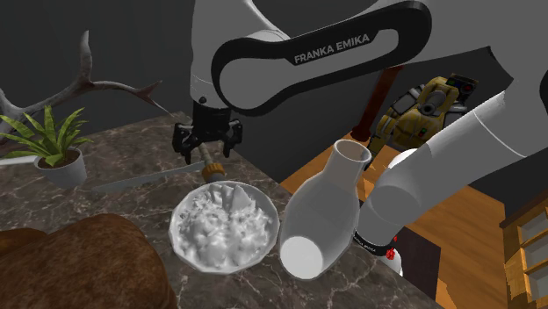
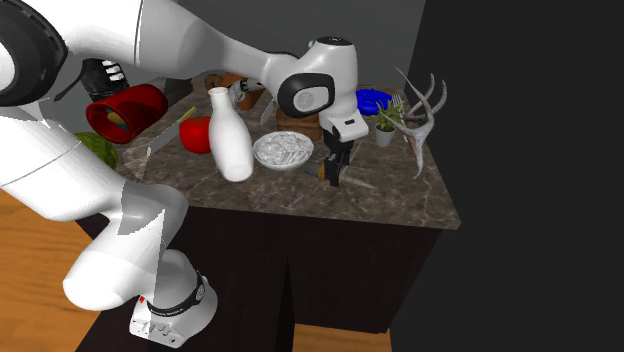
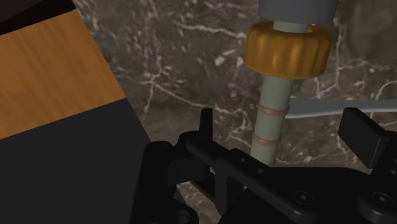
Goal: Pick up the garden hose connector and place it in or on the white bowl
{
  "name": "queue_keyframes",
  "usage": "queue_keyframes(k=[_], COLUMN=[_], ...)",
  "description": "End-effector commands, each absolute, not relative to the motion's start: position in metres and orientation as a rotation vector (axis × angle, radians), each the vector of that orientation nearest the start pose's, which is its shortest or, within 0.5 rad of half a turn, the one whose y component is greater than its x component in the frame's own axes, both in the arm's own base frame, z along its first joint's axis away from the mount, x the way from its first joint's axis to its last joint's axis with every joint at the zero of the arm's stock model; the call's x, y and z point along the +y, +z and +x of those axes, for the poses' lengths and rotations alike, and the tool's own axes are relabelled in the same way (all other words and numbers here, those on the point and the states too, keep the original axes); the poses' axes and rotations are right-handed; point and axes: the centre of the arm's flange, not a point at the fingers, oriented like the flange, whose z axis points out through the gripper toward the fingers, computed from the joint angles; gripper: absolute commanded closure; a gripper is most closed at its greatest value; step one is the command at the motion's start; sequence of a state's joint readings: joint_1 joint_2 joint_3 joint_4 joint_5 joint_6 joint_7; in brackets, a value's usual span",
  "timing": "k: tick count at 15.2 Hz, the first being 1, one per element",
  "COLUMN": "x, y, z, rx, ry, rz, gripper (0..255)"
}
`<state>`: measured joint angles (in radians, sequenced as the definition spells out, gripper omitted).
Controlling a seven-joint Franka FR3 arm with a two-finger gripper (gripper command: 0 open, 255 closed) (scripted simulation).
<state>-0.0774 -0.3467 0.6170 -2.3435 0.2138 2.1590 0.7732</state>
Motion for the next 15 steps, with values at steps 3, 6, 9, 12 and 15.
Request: queue_keyframes(k=[3, 6, 9, 12, 15], x=[0.257, 0.257, 0.257, 0.257, 0.257], y=[0.452, 0.453, 0.452, 0.457, 0.473], z=[0.391, 0.391, 0.391, 0.391, 0.391], rx=[0.553, 0.553, 0.553, 0.553, 0.553], ry=[-0.151, -0.151, -0.151, -0.151, -0.151], rz=[-3.032, -3.032, -3.032, -3.032, -3.032], gripper=[255, 255, 255, 255, 255])
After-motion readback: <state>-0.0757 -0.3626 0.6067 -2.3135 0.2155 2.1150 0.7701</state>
